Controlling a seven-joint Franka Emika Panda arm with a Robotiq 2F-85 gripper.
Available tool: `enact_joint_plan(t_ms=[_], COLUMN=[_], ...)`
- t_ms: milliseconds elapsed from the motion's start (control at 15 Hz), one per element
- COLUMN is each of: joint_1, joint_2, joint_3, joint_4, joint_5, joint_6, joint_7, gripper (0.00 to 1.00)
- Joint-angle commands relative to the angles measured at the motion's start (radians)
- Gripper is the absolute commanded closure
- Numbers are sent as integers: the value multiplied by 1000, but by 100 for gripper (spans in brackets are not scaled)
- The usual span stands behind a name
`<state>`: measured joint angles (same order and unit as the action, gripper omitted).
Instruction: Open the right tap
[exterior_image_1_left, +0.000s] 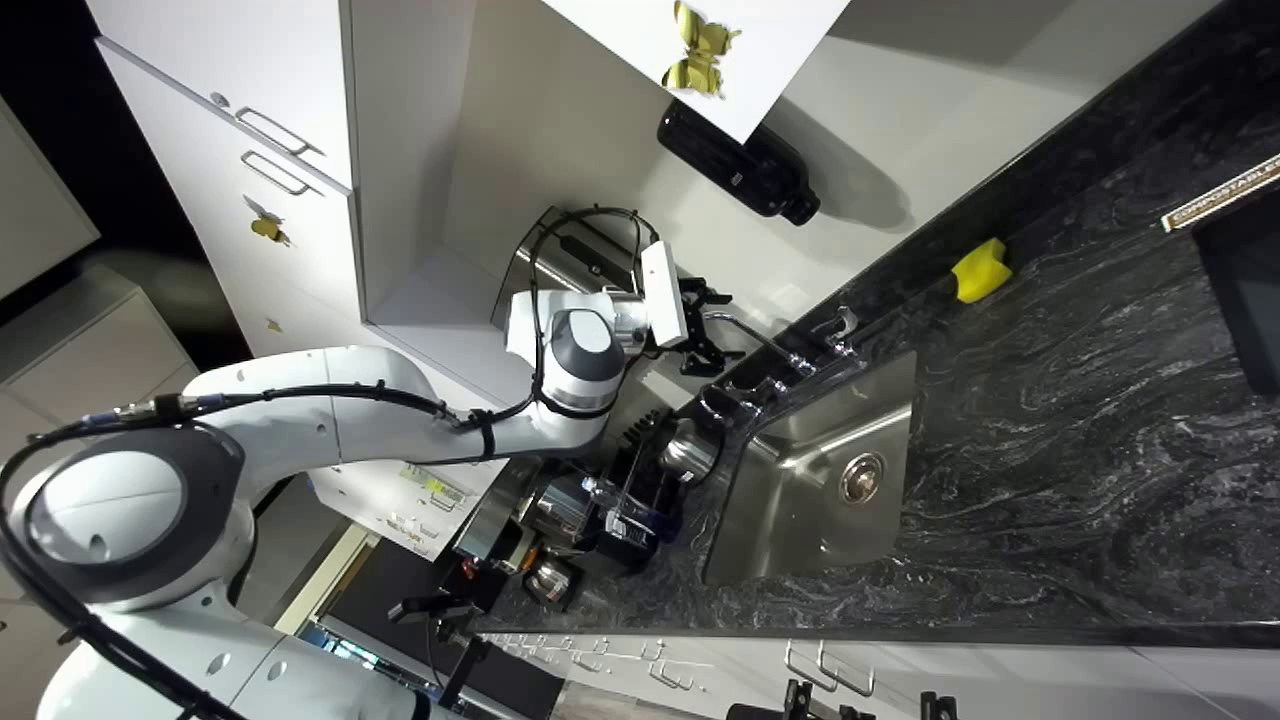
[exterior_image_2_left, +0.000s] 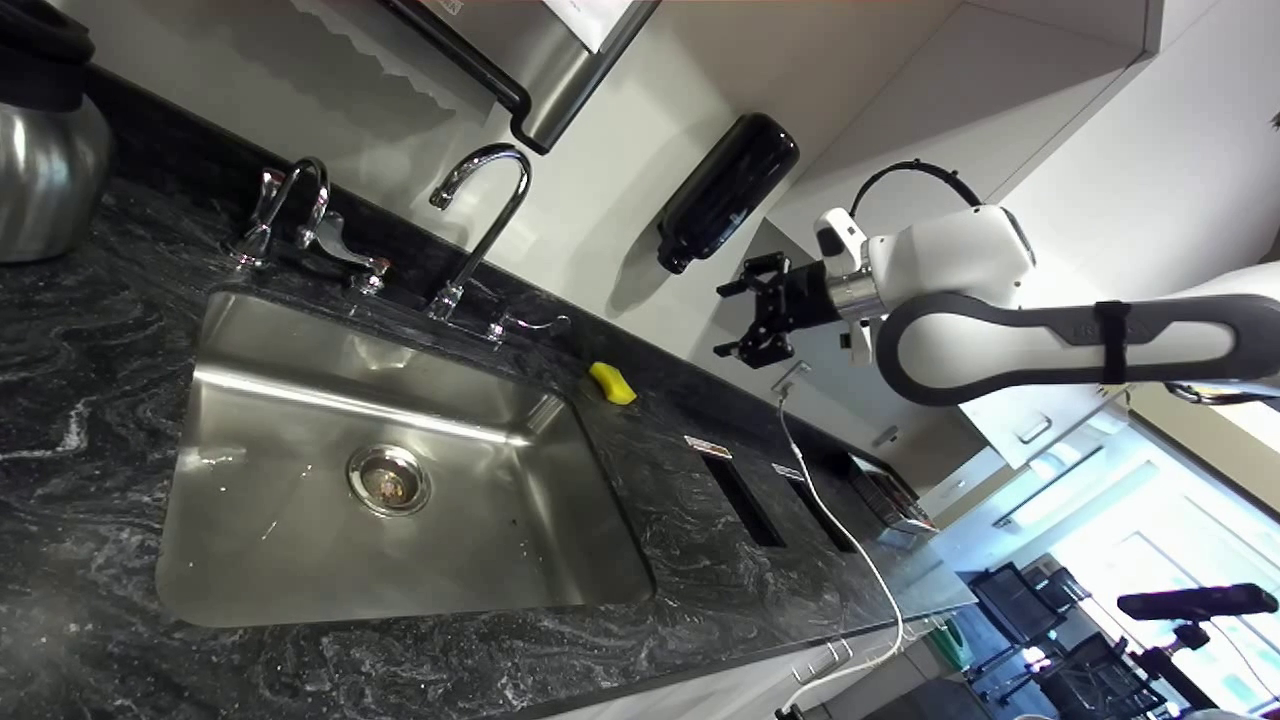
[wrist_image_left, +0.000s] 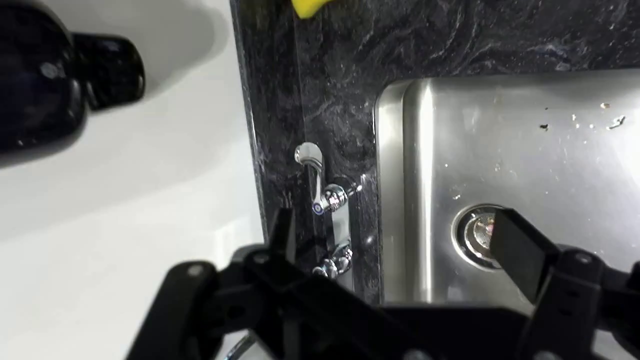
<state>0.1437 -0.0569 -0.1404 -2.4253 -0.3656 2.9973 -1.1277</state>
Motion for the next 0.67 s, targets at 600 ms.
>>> enact_joint_plan(t_ms=[600], joint_1=[52], joint_2=[92], joint_3=[2], joint_4=[36], joint_5=[241], joint_6=[45], joint_7=[-179], gripper=[0])
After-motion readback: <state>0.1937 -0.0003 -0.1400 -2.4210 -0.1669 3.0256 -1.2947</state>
